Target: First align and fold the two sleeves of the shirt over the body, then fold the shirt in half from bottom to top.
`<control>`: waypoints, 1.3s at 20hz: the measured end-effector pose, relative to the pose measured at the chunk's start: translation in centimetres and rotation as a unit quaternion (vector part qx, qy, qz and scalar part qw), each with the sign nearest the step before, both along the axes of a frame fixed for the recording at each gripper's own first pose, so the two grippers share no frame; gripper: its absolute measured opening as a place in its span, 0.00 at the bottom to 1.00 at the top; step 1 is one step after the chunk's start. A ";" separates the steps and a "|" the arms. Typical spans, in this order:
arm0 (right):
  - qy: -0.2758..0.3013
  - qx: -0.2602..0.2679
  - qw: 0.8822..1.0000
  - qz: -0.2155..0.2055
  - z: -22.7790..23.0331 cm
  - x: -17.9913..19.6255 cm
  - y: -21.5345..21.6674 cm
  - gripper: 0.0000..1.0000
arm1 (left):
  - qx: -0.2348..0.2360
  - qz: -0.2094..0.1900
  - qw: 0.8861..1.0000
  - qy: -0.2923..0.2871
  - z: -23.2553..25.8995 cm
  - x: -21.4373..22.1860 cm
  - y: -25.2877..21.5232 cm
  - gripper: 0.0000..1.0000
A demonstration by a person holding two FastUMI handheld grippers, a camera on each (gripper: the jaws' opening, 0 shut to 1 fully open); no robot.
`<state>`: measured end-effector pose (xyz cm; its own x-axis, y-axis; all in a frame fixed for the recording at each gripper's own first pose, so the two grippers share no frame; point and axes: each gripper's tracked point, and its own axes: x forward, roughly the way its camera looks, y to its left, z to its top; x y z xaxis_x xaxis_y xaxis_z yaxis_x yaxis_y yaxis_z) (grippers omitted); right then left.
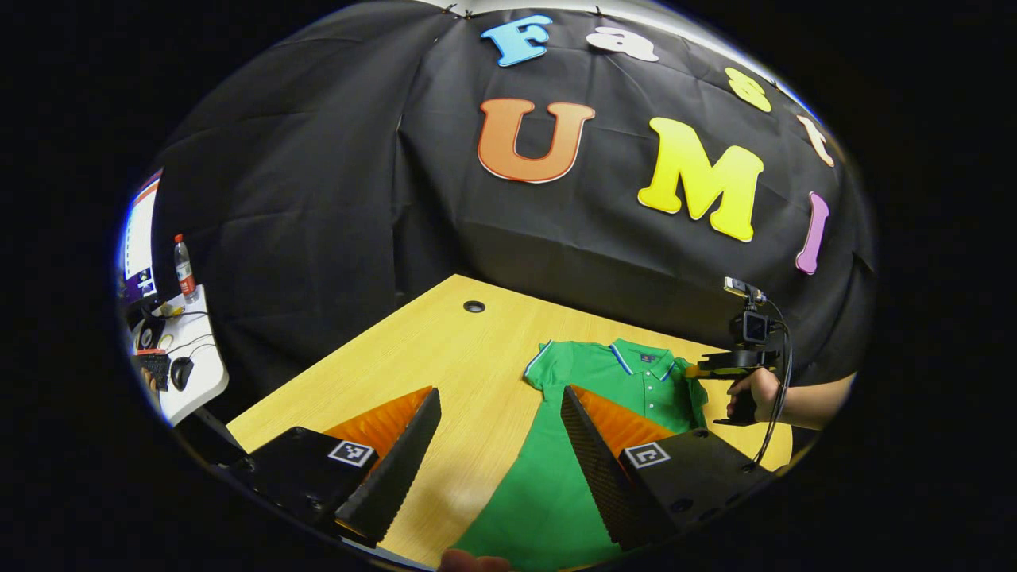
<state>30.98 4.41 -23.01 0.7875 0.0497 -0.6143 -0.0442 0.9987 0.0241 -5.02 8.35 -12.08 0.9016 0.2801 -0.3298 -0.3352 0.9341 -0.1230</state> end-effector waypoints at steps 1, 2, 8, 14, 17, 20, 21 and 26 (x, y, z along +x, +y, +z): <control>0.001 -0.004 1.000 0.001 -0.2 0.1 0.3 0.02 | 0.000 0.002 1.000 0.001 -0.1 -0.2 0.3 0.98; 0.004 -0.004 1.000 0.002 -0.4 0.2 0.7 0.02 | 0.000 0.003 1.000 0.002 -0.2 -0.3 0.3 0.98; 0.012 0.004 1.000 0.013 -0.8 0.0 3.6 0.03 | 0.000 0.010 1.000 0.009 -0.5 -0.9 1.2 0.98; 0.016 0.044 0.998 0.041 0.2 -1.8 5.8 0.37 | -0.005 0.000 1.000 0.003 -0.4 -0.2 1.4 0.98; -0.011 0.032 0.999 0.035 2.3 -3.2 4.5 0.61 | 0.001 -0.023 1.000 -0.004 0.0 0.8 0.6 0.98; -0.031 0.029 0.999 0.028 4.6 -6.3 3.1 0.67 | 0.005 -0.067 0.998 -0.017 0.7 2.1 -0.5 0.98; -0.042 0.029 0.998 0.026 5.5 -7.5 2.6 0.71 | 0.008 -0.082 0.996 -0.020 0.8 2.8 -0.8 0.98; -0.103 0.017 0.995 0.001 10.8 -15.2 -1.0 0.92 | 0.019 -0.162 0.986 -0.045 1.2 6.5 -2.0 0.98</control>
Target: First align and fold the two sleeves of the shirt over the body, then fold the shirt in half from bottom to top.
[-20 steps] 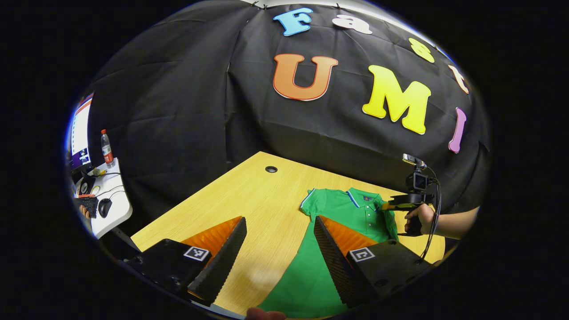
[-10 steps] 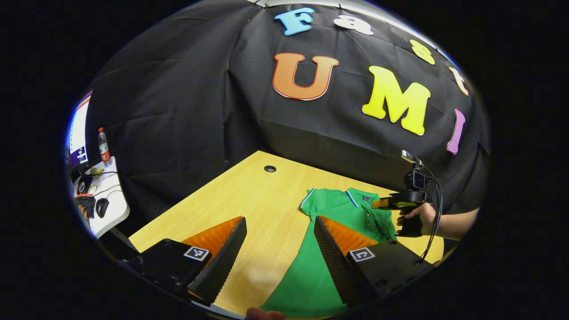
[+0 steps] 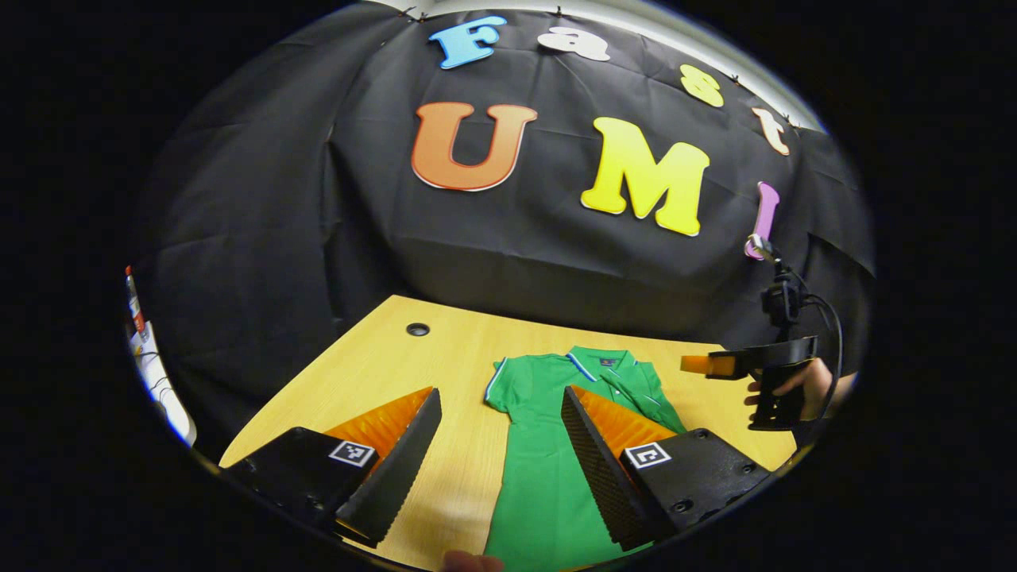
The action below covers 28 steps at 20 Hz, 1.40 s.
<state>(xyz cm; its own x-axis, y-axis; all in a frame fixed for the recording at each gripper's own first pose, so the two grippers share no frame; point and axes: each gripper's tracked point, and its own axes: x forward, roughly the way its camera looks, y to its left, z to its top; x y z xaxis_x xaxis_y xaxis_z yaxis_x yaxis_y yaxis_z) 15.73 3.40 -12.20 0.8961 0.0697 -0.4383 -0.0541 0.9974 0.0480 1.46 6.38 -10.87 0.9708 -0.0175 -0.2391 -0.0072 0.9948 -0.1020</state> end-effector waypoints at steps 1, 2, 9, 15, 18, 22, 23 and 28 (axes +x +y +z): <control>-0.008 -0.005 1.000 -0.003 0.8 -1.7 -0.7 0.96 | 0.001 -0.012 1.000 -0.001 0.0 0.6 0.0 0.98; -0.017 -0.007 1.000 -0.007 1.6 -3.4 -1.5 0.96 | 0.003 -0.022 1.000 0.000 -0.1 1.3 0.0 0.98; -0.040 -0.033 0.999 -0.007 4.0 -12.8 -5.1 0.93 | -0.020 -0.077 0.997 0.016 -3.4 8.2 0.2 0.98; -0.007 -0.045 0.999 -0.023 1.9 -15.6 -8.2 0.92 | -0.004 -0.079 0.995 0.063 -9.6 14.7 1.5 0.98; 0.011 -0.043 0.998 -0.032 1.3 -16.1 -9.3 0.93 | -0.010 -0.069 0.994 0.082 -11.8 17.1 2.1 0.98; 0.013 -0.046 0.998 -0.033 1.7 -15.9 -9.8 0.96 | 0.007 -0.055 0.992 0.112 -15.1 18.7 3.1 0.99; 0.011 -0.047 0.998 -0.029 1.9 -15.7 -9.7 0.93 | 0.012 -0.054 0.992 0.117 -15.7 19.1 3.1 0.99; 0.006 -0.037 0.999 -0.018 2.6 -14.9 -8.8 0.96 | 0.043 -0.047 0.986 0.152 -18.0 19.5 3.6 0.98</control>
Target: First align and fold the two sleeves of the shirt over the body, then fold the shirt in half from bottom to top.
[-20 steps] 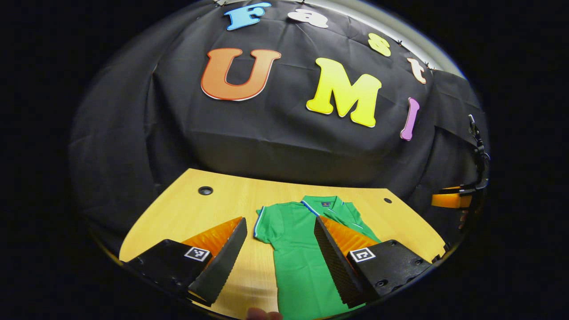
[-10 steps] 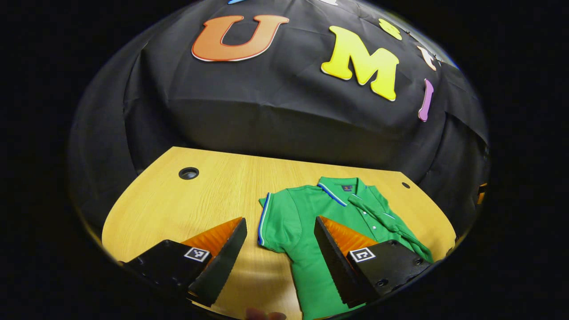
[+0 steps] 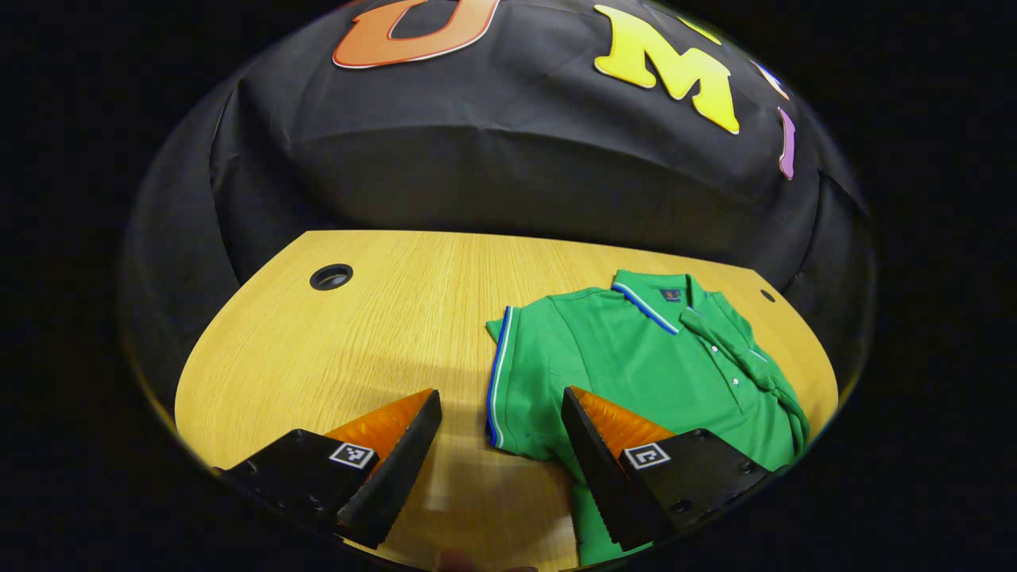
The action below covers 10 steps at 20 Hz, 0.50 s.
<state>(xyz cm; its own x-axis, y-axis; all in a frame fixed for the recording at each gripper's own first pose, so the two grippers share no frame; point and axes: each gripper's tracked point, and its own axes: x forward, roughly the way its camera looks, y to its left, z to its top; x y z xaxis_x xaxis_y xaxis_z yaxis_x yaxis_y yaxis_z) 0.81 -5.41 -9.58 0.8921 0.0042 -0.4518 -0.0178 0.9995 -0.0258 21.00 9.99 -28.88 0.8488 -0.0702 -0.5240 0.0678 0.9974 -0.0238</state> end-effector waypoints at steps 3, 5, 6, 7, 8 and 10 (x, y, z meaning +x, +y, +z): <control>-0.003 0.018 1.000 -0.006 0.4 0.4 -0.1 0.96 | -0.002 0.000 1.000 -0.013 0.6 0.8 0.0 0.95; 0.001 0.036 0.999 -0.014 0.4 0.6 -0.4 0.93 | -0.010 0.004 1.000 -0.003 0.1 1.3 0.1 0.94; 0.002 0.045 0.999 -0.018 0.4 0.8 -0.4 0.93 | -0.006 0.010 1.000 0.000 0.0 1.4 0.3 0.94; 0.002 0.055 0.998 -0.023 0.5 0.9 -0.6 0.96 | -0.001 0.014 1.000 -0.001 -0.1 1.6 0.5 0.93; 0.002 0.068 0.997 -0.029 0.5 1.0 -0.6 0.96 | 0.004 0.025 1.000 0.006 -0.5 1.4 0.7 0.90; 0.004 0.083 0.996 -0.039 0.1 0.9 -1.1 0.96 | 0.019 0.045 0.999 0.012 -0.7 1.2 0.6 0.80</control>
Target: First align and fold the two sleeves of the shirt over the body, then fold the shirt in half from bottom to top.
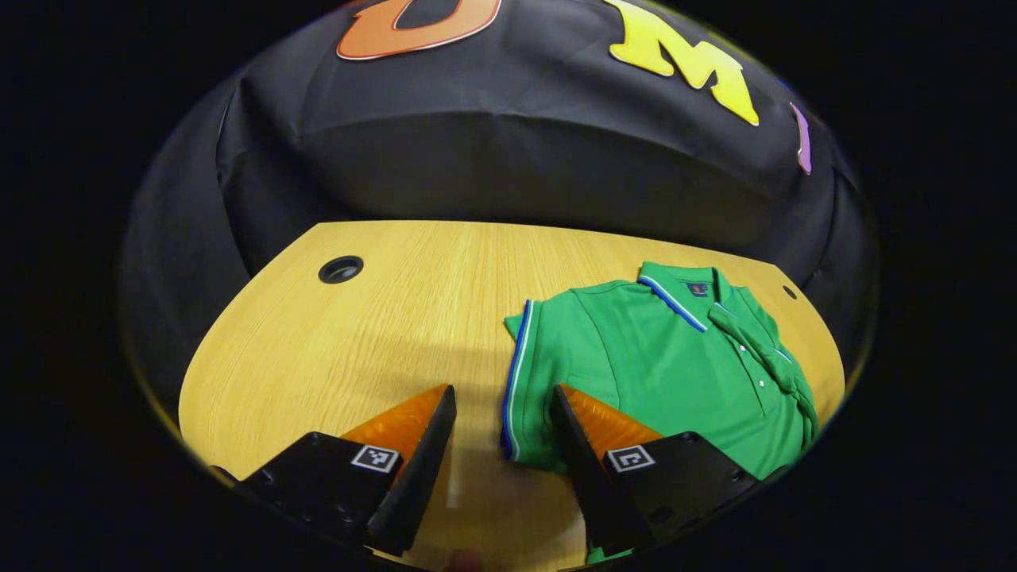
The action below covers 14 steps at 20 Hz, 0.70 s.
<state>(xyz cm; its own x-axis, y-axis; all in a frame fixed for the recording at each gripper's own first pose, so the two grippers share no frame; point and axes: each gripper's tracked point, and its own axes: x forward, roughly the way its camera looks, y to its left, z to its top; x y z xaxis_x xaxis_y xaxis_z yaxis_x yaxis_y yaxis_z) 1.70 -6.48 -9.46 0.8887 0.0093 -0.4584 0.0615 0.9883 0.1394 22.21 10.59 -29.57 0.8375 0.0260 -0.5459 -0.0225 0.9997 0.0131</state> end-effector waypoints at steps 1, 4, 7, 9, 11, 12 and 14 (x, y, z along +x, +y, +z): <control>0.003 0.004 1.000 -0.004 -0.3 -0.1 -0.1 0.96 | 0.019 0.004 1.000 0.006 -0.2 -0.1 -0.1 0.78; 0.004 0.010 1.000 -0.005 -0.3 -0.3 0.0 0.96 | 0.026 0.000 1.000 0.001 0.0 0.1 -1.6 0.60; -0.003 0.008 1.000 0.000 0.1 -0.3 0.1 0.96 | 0.003 0.001 1.000 -0.016 0.3 0.5 -1.8 0.22; -0.009 0.007 1.000 0.001 0.4 -0.4 0.0 0.96 | -0.025 0.000 0.999 -0.042 1.6 0.7 -1.9 0.07; -0.012 0.007 1.000 -0.002 0.3 -0.6 -0.1 0.96 | -0.038 0.003 0.997 -0.074 3.6 0.9 -1.7 0.03; -0.013 0.005 1.000 -0.005 0.3 -0.7 -0.2 0.96 | -0.041 0.001 0.996 -0.084 4.4 0.9 -1.7 0.03; -0.018 0.004 1.000 -0.005 0.3 -0.9 -0.1 0.96 | -0.049 -0.014 0.995 -0.087 5.3 0.9 -2.7 0.02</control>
